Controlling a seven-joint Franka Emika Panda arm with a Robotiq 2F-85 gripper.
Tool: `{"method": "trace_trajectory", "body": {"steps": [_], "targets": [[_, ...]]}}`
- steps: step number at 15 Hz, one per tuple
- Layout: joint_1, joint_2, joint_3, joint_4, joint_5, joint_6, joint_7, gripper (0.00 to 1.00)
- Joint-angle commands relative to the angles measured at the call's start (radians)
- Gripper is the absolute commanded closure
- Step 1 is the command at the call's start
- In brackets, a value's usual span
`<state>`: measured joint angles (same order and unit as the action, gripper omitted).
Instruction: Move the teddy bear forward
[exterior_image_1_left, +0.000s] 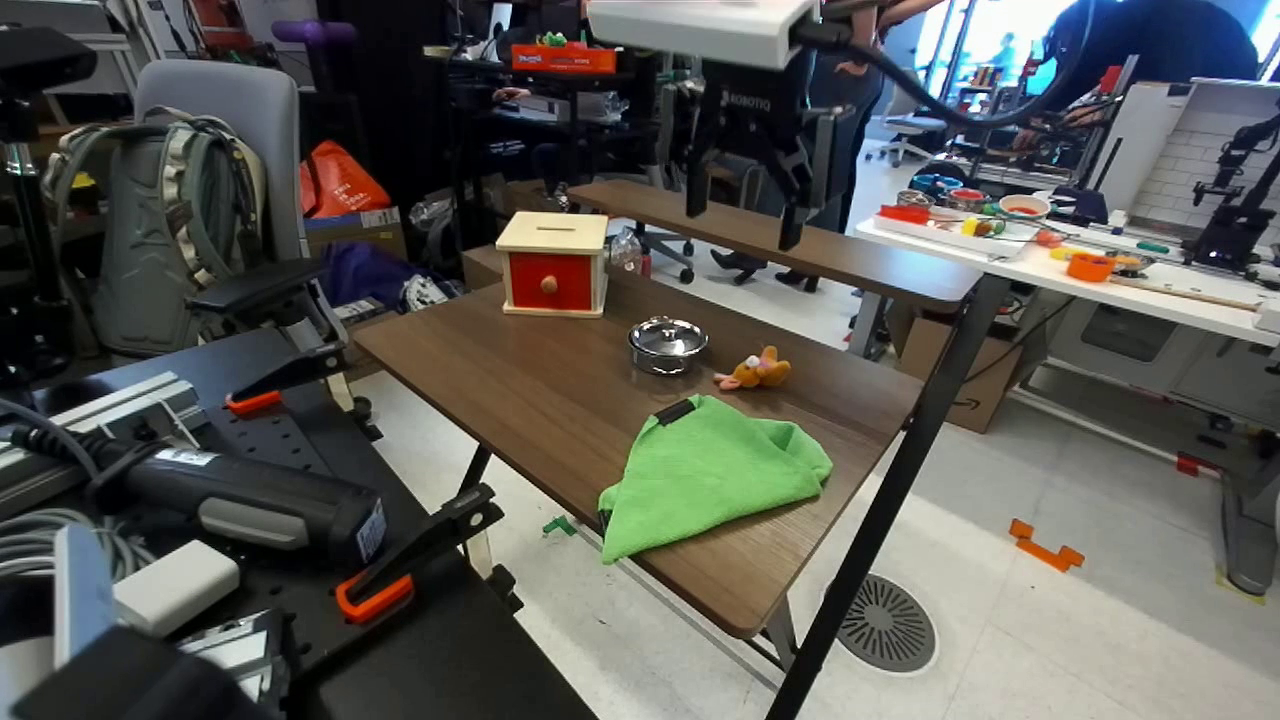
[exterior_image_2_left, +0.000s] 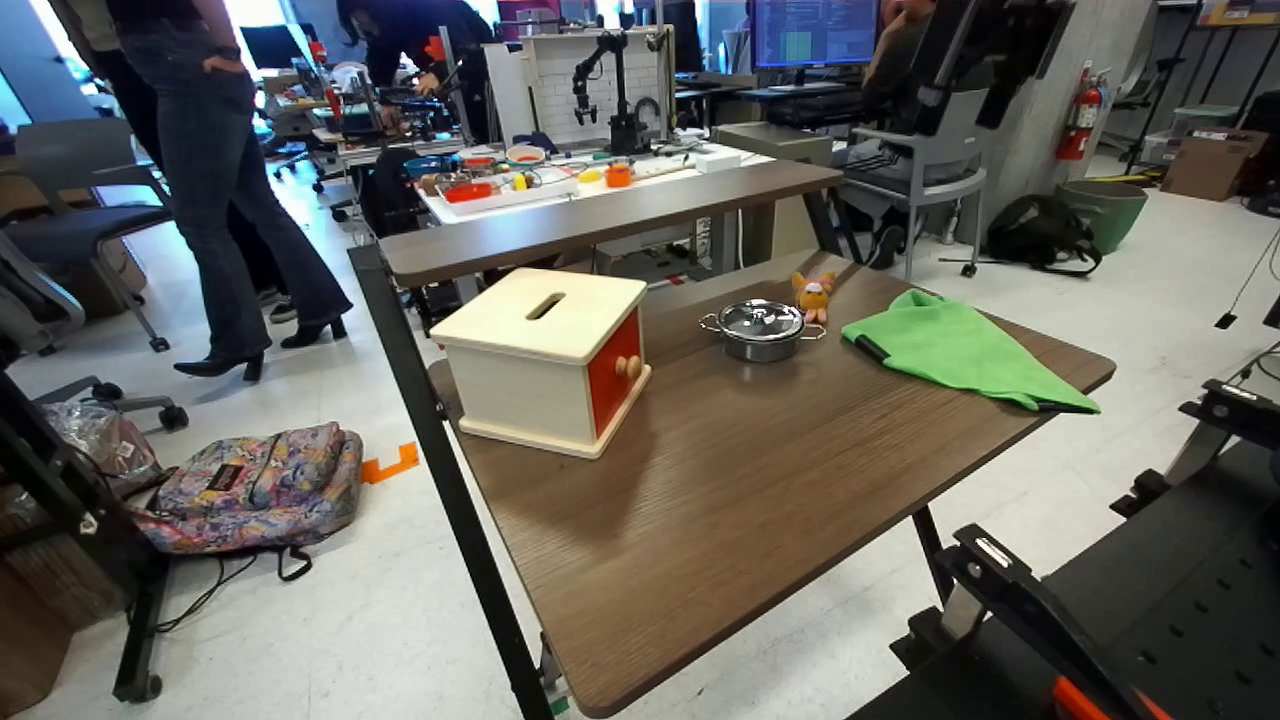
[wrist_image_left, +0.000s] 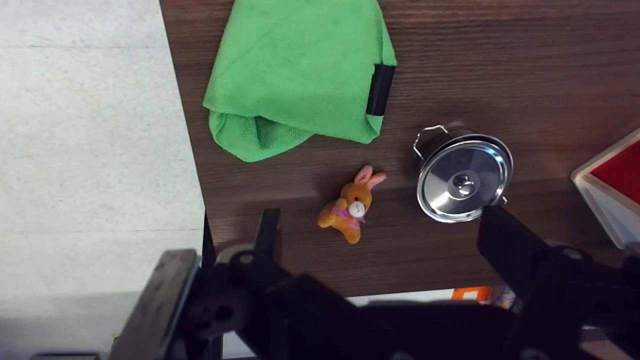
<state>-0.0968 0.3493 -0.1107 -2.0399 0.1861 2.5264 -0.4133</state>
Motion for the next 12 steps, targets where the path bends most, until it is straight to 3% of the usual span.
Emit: {"method": "trace_trajectory", "body": {"steps": [1,2,12], "targets": [[-0.051,0.157,0.063,0.154,0.005,-0.003,0.055,0.0],[-0.048,0.084,0.062,0.066,-0.027,0.012,0.053,0.0],[-0.049,0.143,0.062,0.092,-0.056,0.044,0.079,0.0]]}}
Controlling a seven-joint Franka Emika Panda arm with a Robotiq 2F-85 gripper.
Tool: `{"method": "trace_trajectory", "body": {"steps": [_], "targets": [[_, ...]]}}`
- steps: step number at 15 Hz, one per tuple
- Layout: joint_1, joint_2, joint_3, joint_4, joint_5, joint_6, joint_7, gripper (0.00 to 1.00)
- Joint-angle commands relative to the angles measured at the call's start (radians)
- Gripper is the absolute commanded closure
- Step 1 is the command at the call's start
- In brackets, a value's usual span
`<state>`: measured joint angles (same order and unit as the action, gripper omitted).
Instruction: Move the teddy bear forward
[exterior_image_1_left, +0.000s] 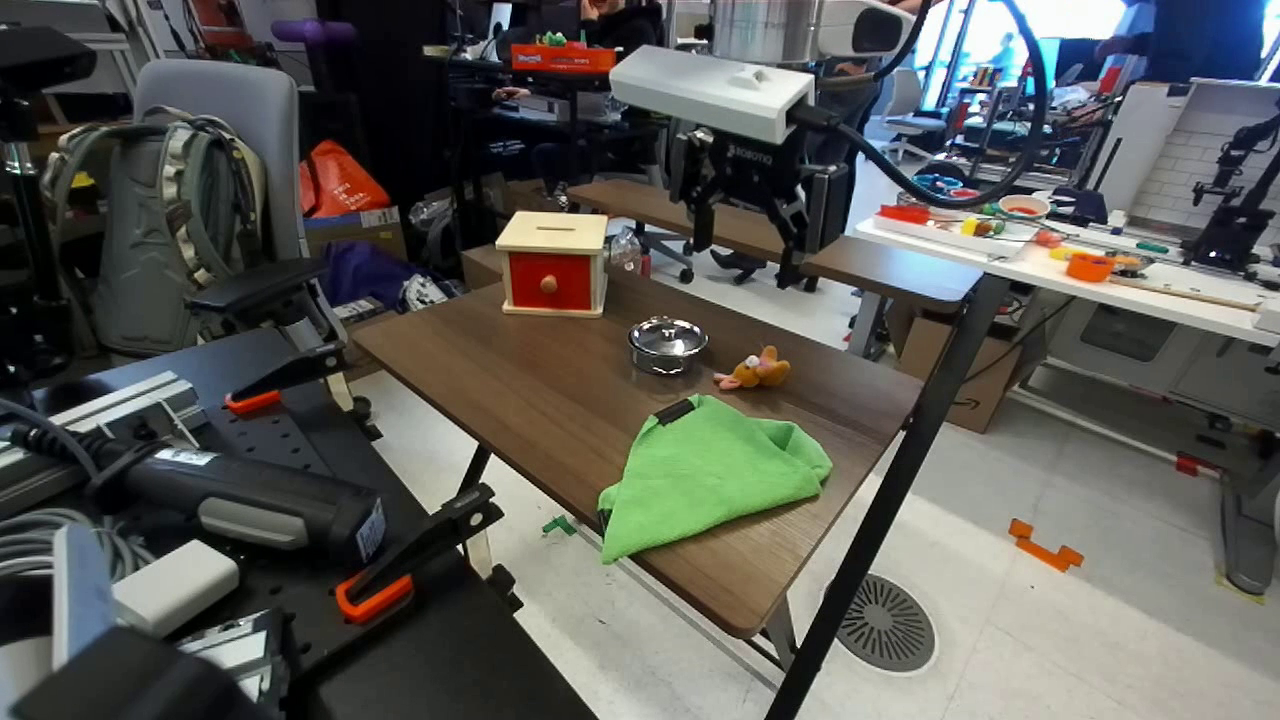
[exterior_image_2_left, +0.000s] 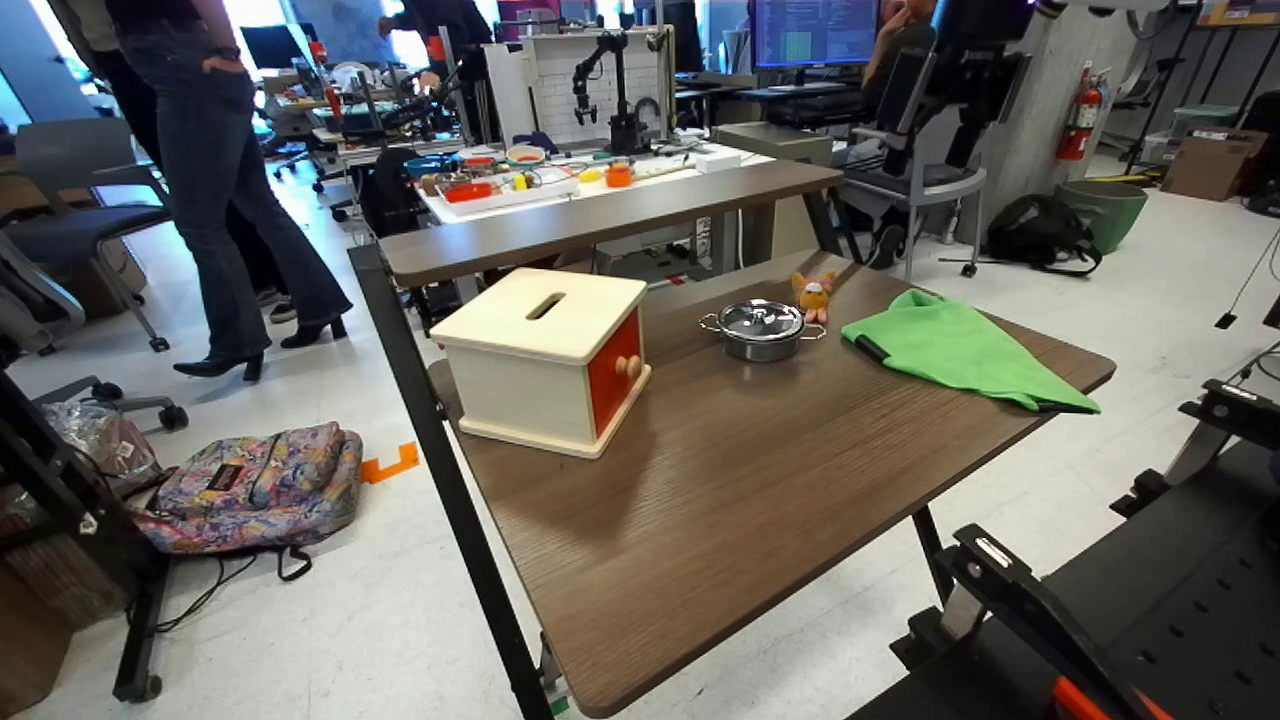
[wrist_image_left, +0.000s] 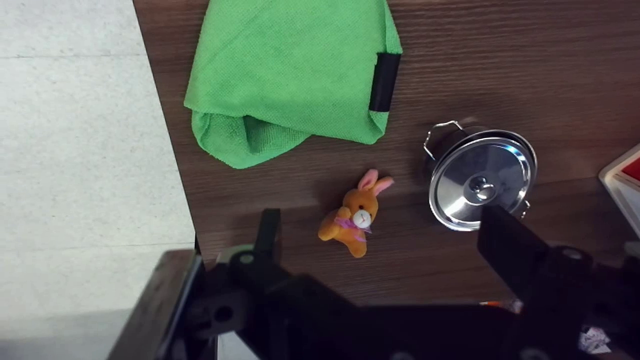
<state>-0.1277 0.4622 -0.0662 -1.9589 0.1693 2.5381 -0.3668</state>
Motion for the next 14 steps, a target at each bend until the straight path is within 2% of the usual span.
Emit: {"method": "trace_trajectory", "body": {"steps": [1,6,14], "targets": [[-0.018,0.05,0.017,0.022,-0.046,0.042,0.043,0.0],[-0.022,0.165,0.028,0.103,-0.06,0.077,0.086,0.0],[-0.032,0.376,0.054,0.334,-0.052,0.066,0.161,0.0]]}}
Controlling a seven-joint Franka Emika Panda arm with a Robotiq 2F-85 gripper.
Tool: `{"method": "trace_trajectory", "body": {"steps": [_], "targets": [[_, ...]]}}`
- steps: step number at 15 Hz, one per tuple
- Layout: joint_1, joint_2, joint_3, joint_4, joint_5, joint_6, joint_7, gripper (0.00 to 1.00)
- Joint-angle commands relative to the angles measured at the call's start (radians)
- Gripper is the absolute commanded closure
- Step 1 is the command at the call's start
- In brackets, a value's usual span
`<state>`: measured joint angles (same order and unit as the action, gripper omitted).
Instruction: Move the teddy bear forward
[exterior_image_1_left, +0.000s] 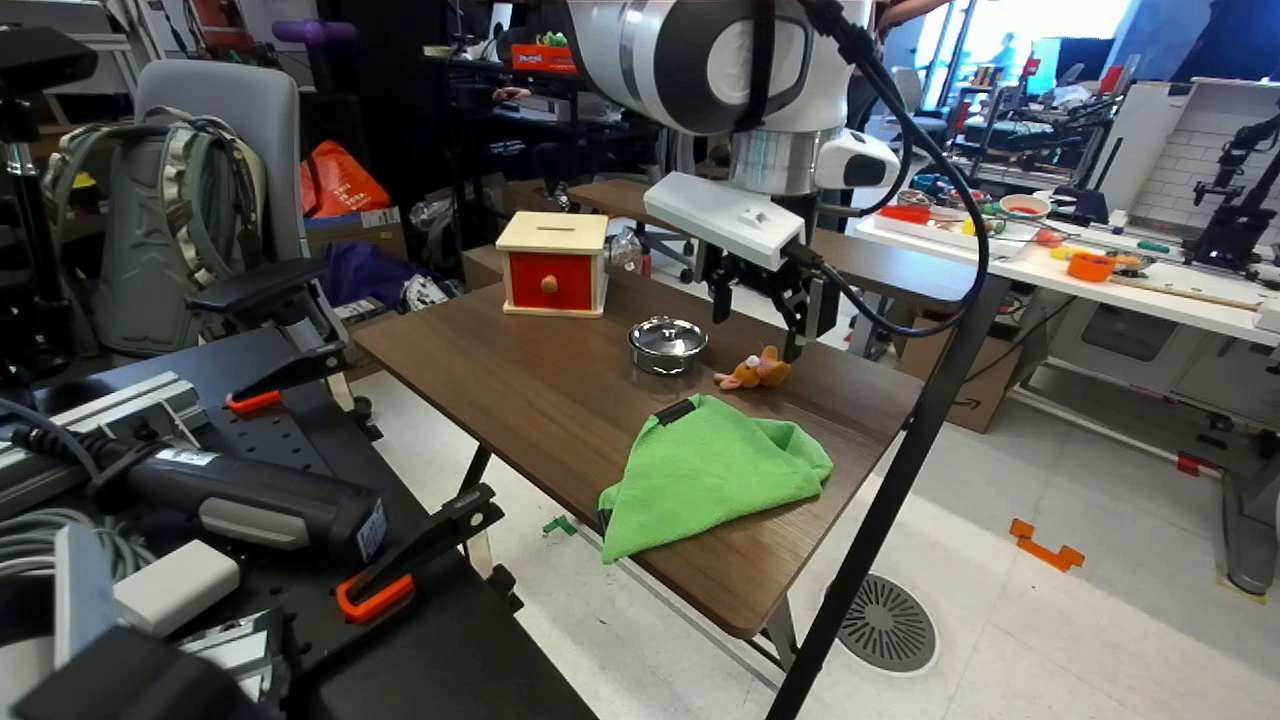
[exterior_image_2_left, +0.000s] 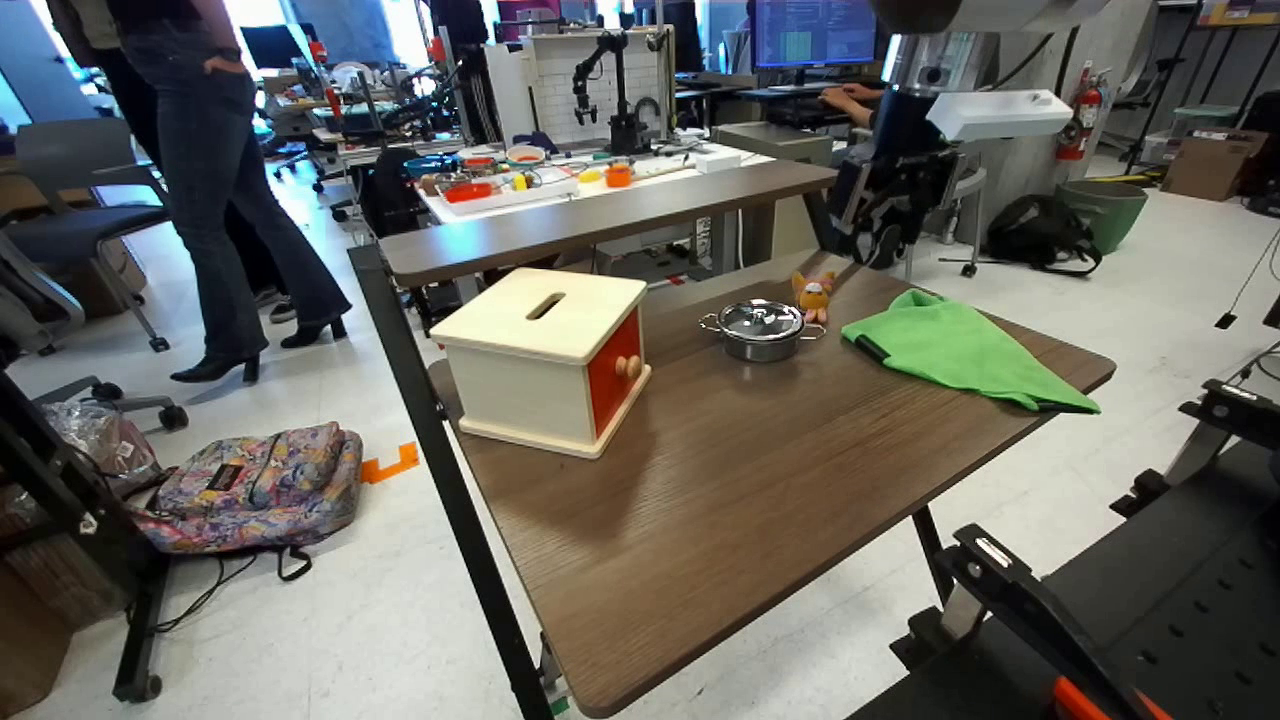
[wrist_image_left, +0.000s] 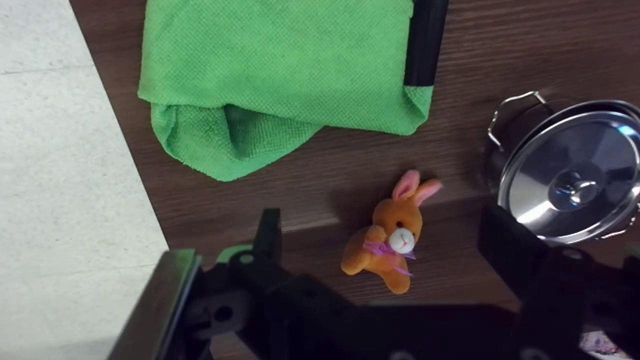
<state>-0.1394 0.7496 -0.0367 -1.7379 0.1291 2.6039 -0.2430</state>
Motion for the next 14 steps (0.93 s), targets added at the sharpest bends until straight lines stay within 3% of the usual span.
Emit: {"method": "trace_trajectory", "body": {"steps": [1,10,11,14], "targets": [[-0.016,0.118,0.022,0.148,-0.016,-0.005,0.05,0.0],[-0.003,0.304,0.035,0.381,-0.016,-0.017,0.119,0.0],[-0.004,0.316,0.04,0.398,-0.016,-0.016,0.12,0.25],[-0.003,0.346,0.045,0.44,-0.019,-0.018,0.115,0.42]]}}
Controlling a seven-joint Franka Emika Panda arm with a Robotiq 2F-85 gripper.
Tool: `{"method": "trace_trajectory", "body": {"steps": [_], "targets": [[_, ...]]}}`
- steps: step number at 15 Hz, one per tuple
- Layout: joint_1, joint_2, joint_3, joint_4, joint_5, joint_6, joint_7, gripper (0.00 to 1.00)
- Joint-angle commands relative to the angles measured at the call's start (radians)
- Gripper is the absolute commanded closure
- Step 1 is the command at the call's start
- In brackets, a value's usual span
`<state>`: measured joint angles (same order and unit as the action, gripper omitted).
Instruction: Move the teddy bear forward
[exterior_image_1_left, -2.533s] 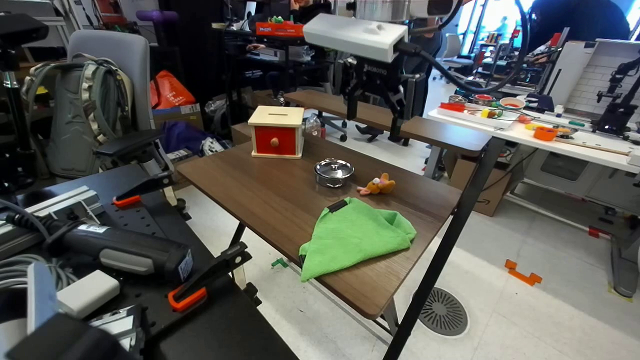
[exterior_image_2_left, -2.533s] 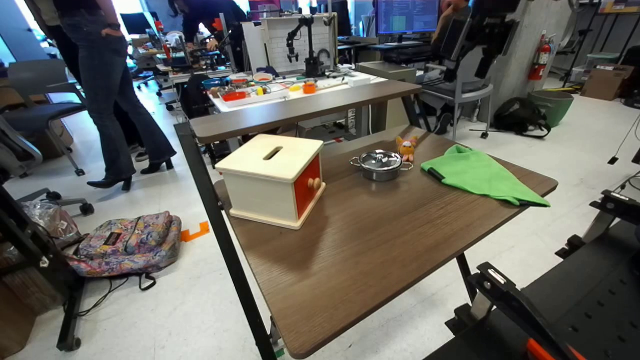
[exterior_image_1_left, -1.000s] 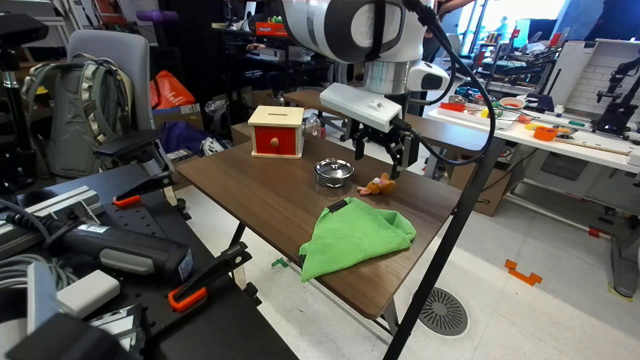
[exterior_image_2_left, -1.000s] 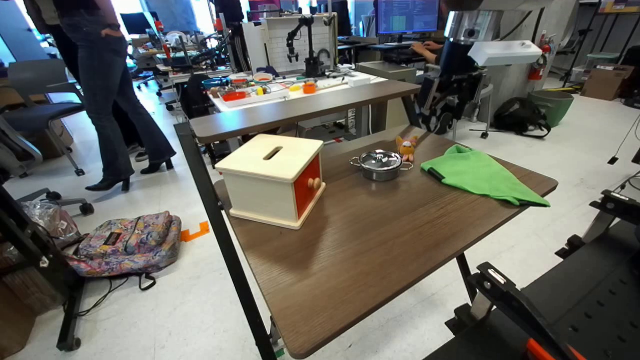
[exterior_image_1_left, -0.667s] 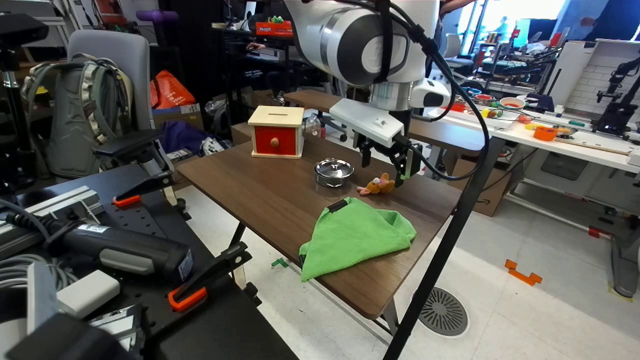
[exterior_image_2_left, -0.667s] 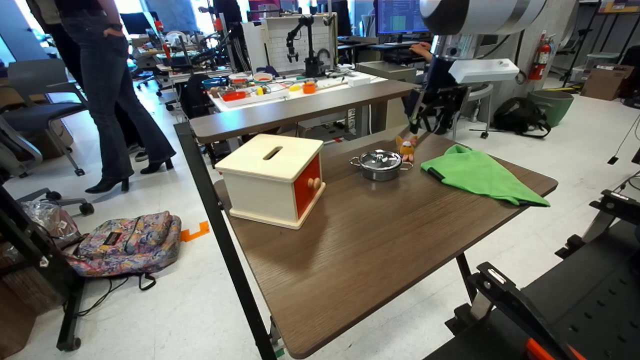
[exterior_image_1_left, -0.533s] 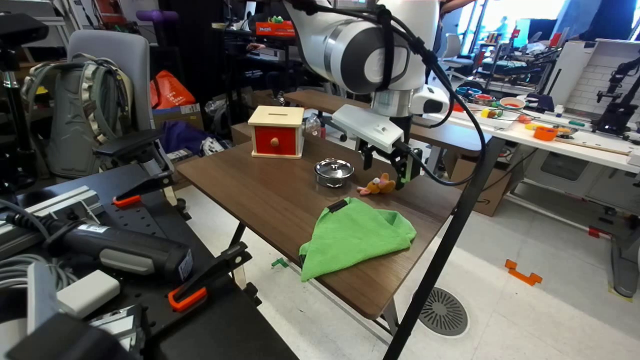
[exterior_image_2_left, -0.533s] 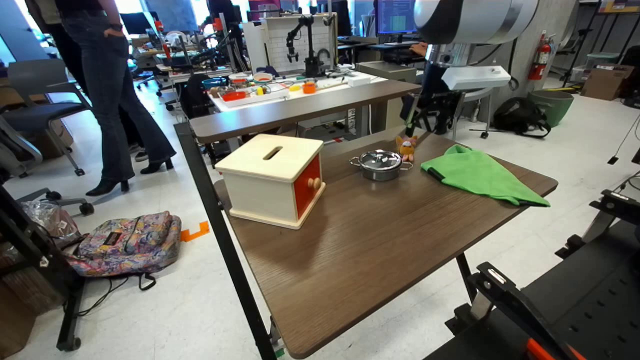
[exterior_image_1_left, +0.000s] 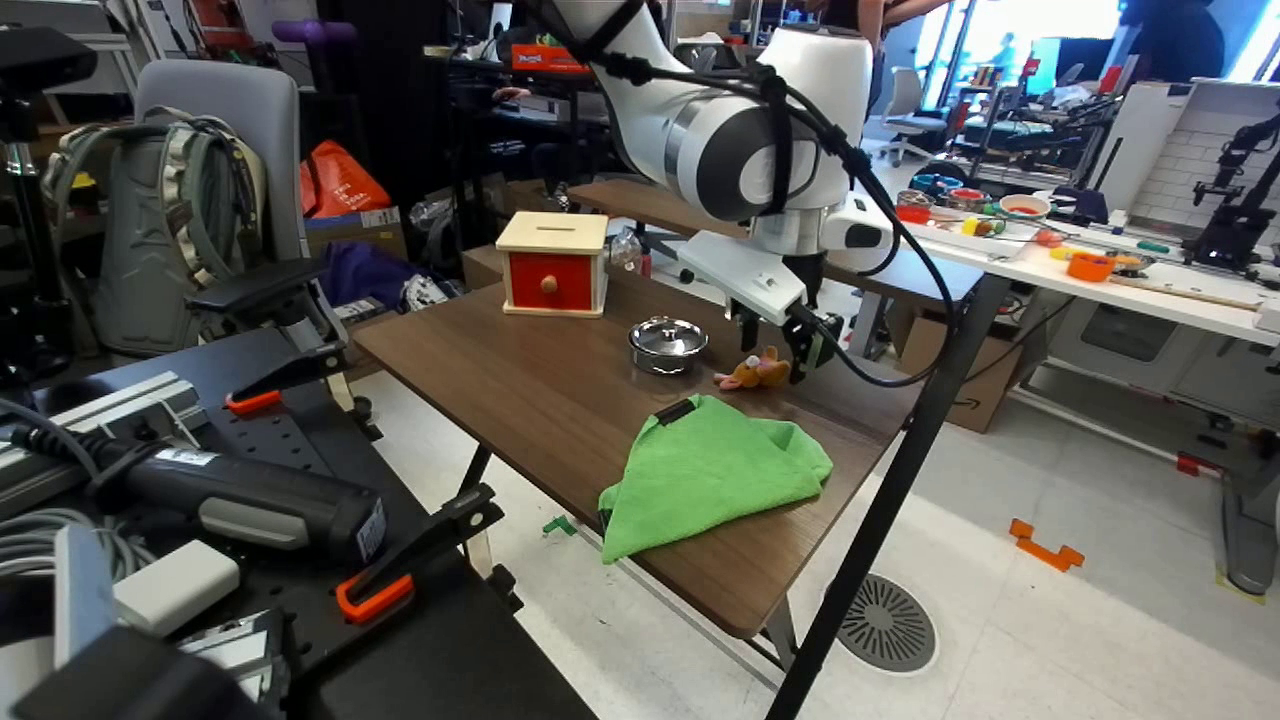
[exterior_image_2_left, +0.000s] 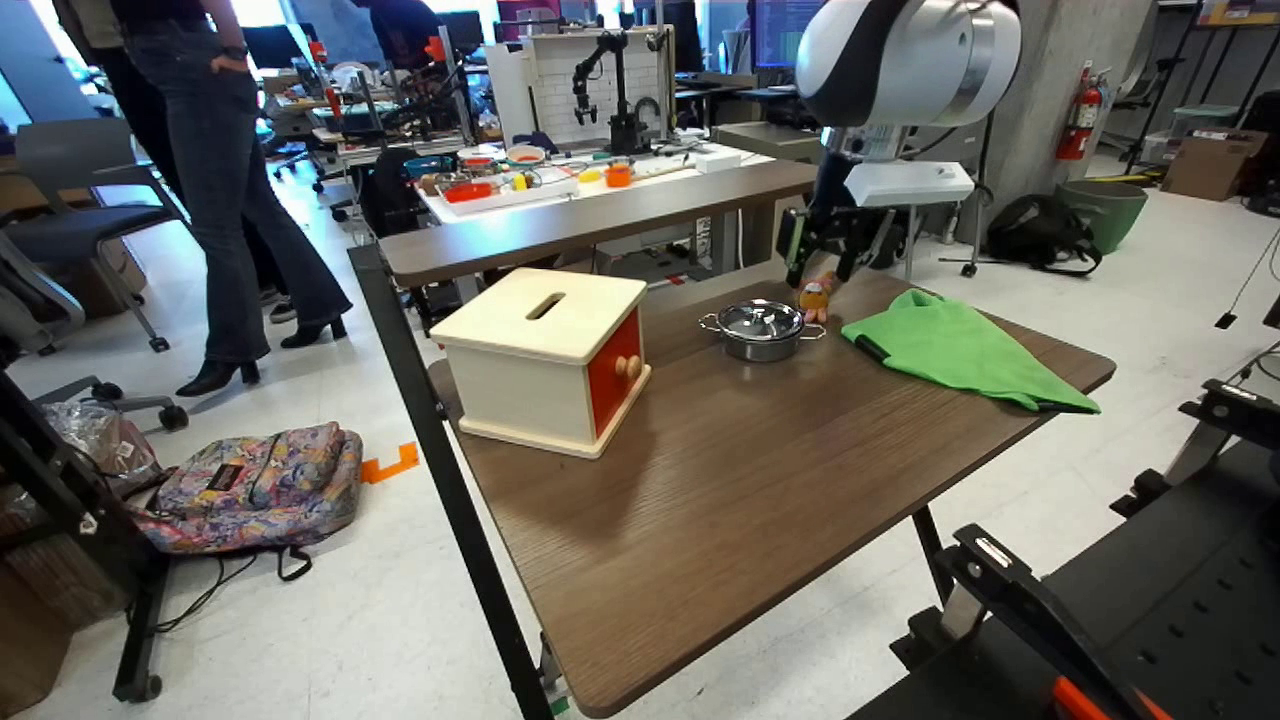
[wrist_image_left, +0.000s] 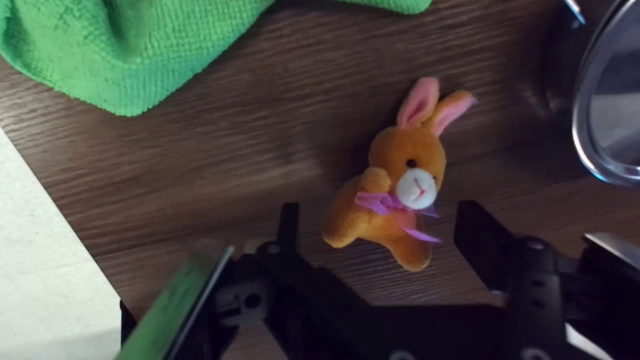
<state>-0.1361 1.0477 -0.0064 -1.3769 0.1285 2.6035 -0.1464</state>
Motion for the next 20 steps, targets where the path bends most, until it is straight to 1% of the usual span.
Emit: {"method": "trace_trajectory", "body": {"steps": [1,6,7,9,14,15,20], "targets": [[-0.007,0.055,0.016,0.089,-0.019,-0.018,0.018,0.51],[-0.013,0.068,0.026,0.11,-0.016,-0.022,0.01,0.88],[-0.015,0.067,0.028,0.11,-0.014,-0.023,0.01,0.97],[-0.017,0.063,0.029,0.108,-0.011,-0.023,0.011,1.0],[-0.025,0.003,0.051,0.033,-0.008,-0.032,-0.012,0.99],[-0.029,-0.019,0.068,0.006,-0.004,-0.037,-0.028,0.99],[0.019,-0.165,0.072,-0.177,-0.034,0.02,-0.036,0.99]]}}
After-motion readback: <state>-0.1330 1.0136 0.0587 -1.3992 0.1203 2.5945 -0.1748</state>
